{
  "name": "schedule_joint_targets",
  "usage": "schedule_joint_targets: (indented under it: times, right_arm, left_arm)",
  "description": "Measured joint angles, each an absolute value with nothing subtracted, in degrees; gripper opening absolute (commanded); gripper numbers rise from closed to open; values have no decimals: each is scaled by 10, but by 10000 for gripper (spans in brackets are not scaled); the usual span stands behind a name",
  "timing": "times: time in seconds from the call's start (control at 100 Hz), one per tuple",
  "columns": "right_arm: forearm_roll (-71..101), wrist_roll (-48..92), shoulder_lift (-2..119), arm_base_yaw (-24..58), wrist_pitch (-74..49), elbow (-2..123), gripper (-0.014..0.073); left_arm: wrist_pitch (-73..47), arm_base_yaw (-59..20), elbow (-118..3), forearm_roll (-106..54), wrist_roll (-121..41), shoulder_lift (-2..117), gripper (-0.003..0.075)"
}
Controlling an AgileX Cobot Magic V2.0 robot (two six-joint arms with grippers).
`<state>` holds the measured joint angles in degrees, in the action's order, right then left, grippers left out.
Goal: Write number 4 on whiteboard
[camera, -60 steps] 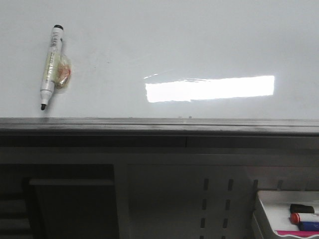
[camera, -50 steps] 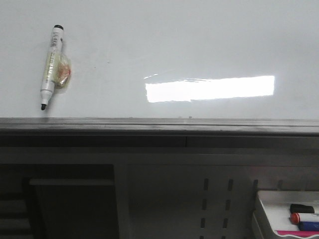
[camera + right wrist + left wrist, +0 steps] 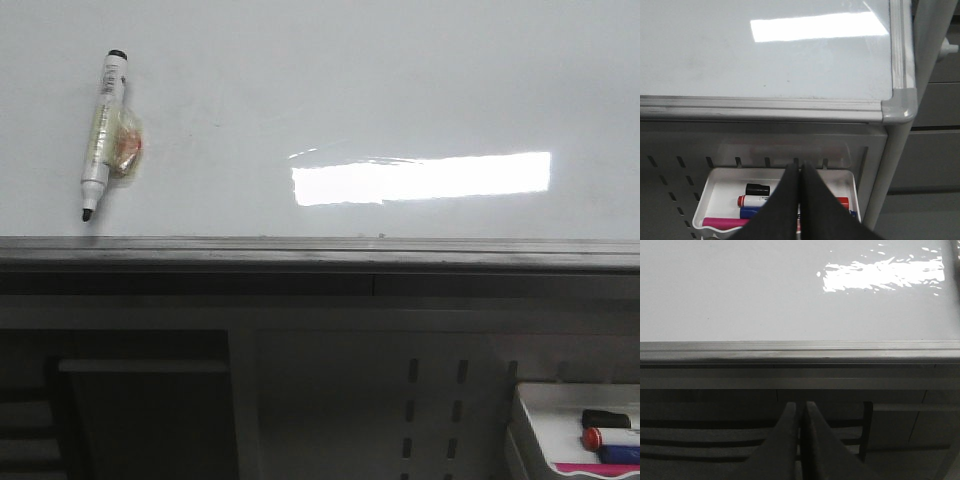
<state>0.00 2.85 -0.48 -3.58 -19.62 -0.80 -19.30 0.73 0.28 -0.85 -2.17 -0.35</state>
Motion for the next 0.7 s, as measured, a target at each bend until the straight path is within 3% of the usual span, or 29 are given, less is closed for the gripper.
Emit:
schedule_joint_targets:
  times: [0.7]
  right_arm:
    - [-9,29,-5,-36,-196,-8,-54]
  left_arm:
    - [-193,7,3,-9,-22,-3,-20]
